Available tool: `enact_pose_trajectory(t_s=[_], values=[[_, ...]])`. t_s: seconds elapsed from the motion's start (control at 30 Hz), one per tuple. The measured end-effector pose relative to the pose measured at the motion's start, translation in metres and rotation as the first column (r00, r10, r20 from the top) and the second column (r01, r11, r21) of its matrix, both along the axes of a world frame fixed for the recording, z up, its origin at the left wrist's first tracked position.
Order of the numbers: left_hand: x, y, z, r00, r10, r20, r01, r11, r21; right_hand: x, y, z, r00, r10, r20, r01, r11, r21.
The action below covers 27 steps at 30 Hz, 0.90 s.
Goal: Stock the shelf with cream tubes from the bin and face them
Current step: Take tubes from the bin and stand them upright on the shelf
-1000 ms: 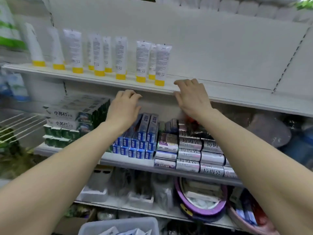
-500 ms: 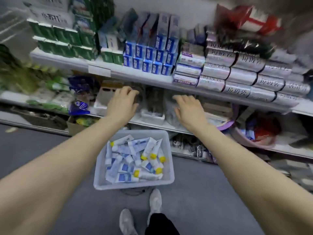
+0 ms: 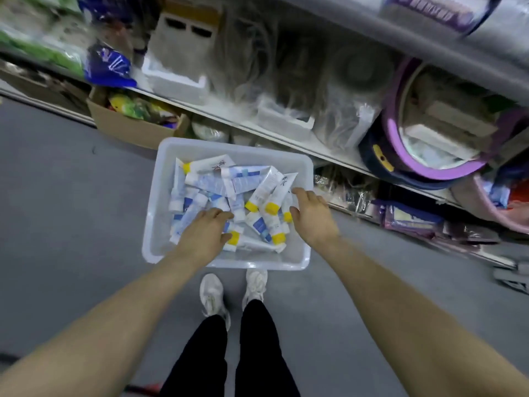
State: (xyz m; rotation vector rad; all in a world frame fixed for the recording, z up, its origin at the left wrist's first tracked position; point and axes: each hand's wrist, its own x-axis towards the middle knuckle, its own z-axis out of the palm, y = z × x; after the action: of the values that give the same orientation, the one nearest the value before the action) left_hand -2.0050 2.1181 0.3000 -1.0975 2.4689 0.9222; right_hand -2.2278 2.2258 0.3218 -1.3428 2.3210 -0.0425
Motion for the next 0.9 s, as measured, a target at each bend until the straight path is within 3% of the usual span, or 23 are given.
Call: enact_pose_trajectory(t_s=[0.27,0.5,0.63,0.8,0.9], values=[[-0.017,0.01,-0.078,0.994,-0.063,0.091,0.054,0.994,0.098,-0.014,-0.035,-0.086,0.992,-0.067,0.103,0.057,0.993,0.102],[-0.039,0.019,-0.12,0.96,-0.212,0.185,0.191,0.974,0.123,-0.019,-0.065,-0.135,0.983,-0.175,0.057,0.164,0.973,0.165],[-0.042,0.022,-0.128,0.924,-0.28,0.261,0.264,0.96,0.096,-0.02,-0.069,-0.149,0.983,-0.184,0.013,0.177,0.961,0.212],[-0.036,0.017,-0.124,0.877,-0.336,0.344,0.339,0.939,0.055,-0.021,-0.07,-0.139,0.944,-0.312,0.111,0.288,0.938,0.193],[-0.026,0.008,-0.108,0.88,-0.285,0.381,0.303,0.953,0.014,-0.021,-0.064,-0.118,0.927,-0.344,0.15,0.306,0.924,0.231]])
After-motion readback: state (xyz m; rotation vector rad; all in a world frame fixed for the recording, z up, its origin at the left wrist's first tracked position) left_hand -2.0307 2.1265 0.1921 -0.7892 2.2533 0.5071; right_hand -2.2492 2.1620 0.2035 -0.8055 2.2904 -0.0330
